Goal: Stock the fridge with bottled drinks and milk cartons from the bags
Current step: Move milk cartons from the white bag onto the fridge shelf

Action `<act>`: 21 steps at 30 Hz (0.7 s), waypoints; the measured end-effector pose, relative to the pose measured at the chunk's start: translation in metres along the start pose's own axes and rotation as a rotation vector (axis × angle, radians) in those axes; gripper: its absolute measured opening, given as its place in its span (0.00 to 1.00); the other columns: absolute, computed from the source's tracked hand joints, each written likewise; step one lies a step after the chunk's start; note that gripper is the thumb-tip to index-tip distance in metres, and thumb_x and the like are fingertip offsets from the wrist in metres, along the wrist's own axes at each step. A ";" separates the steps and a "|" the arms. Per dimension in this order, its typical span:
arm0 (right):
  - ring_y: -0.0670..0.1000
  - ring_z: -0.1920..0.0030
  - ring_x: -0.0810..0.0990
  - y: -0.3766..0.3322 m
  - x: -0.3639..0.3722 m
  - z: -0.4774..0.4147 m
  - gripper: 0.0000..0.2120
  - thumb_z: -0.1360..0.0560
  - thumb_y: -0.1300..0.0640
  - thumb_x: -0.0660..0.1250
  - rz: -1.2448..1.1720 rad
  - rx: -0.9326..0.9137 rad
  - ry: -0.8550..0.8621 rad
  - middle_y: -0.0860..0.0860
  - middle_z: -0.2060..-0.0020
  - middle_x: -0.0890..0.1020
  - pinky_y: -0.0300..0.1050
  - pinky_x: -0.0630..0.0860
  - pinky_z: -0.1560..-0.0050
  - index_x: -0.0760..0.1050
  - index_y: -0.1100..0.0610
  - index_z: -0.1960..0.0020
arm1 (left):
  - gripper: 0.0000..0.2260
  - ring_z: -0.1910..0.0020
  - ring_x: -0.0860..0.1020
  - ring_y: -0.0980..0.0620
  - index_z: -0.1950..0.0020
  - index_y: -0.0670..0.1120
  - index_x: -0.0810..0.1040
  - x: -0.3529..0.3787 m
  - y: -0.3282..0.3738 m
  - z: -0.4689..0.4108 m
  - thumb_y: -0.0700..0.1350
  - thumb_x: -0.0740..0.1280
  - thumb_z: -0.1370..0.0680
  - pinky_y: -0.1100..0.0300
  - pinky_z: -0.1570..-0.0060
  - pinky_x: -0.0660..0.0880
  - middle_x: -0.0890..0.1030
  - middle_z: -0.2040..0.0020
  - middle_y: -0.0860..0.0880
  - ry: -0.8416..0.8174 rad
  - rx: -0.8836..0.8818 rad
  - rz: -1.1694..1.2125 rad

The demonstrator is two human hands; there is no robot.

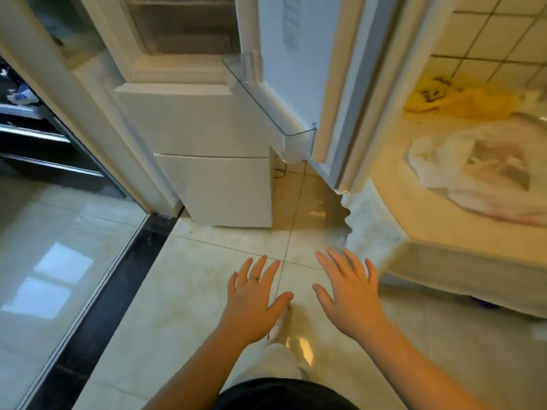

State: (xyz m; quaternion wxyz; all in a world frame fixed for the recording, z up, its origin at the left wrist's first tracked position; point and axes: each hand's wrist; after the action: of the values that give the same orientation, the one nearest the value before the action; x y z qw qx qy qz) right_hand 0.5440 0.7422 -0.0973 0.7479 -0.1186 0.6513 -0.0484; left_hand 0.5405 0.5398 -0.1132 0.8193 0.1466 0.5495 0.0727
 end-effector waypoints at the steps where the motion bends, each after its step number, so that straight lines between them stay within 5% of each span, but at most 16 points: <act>1: 0.56 0.26 0.63 0.013 0.000 0.008 0.28 0.25 0.39 0.52 -0.009 0.042 -0.002 0.46 0.28 0.69 0.62 0.51 0.29 0.64 0.45 0.27 | 0.33 0.20 0.39 0.48 0.20 0.60 0.45 0.008 0.013 -0.004 0.70 0.46 0.23 0.45 0.24 0.41 0.44 0.19 0.54 -0.022 0.043 -0.015; 11: 0.50 0.25 0.57 0.154 -0.027 0.057 0.25 0.22 0.43 0.58 -0.074 0.395 0.044 0.41 0.28 0.64 0.61 0.47 0.26 0.60 0.43 0.26 | 0.31 0.20 0.41 0.50 0.20 0.60 0.47 0.061 0.154 -0.069 0.69 0.49 0.21 0.46 0.24 0.42 0.46 0.19 0.54 -0.207 0.426 -0.092; 21: 0.49 0.24 0.56 0.306 -0.088 0.012 0.26 0.20 0.43 0.56 -0.064 0.510 0.092 0.42 0.25 0.62 0.60 0.47 0.25 0.57 0.44 0.24 | 0.29 0.20 0.43 0.51 0.20 0.58 0.50 0.066 0.317 -0.177 0.65 0.50 0.19 0.47 0.23 0.45 0.47 0.19 0.54 -0.232 0.592 -0.046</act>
State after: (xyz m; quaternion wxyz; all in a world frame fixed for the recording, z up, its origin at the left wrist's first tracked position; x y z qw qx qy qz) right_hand 0.5176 1.0595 -0.0851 0.7212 0.0557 0.6475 -0.2399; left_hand 0.4162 0.8864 -0.1325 0.7997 0.3734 0.4528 -0.1263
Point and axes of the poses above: each hand's wrist, its own z-axis away from the middle knuckle, its own x-axis out of the palm, y = z × x
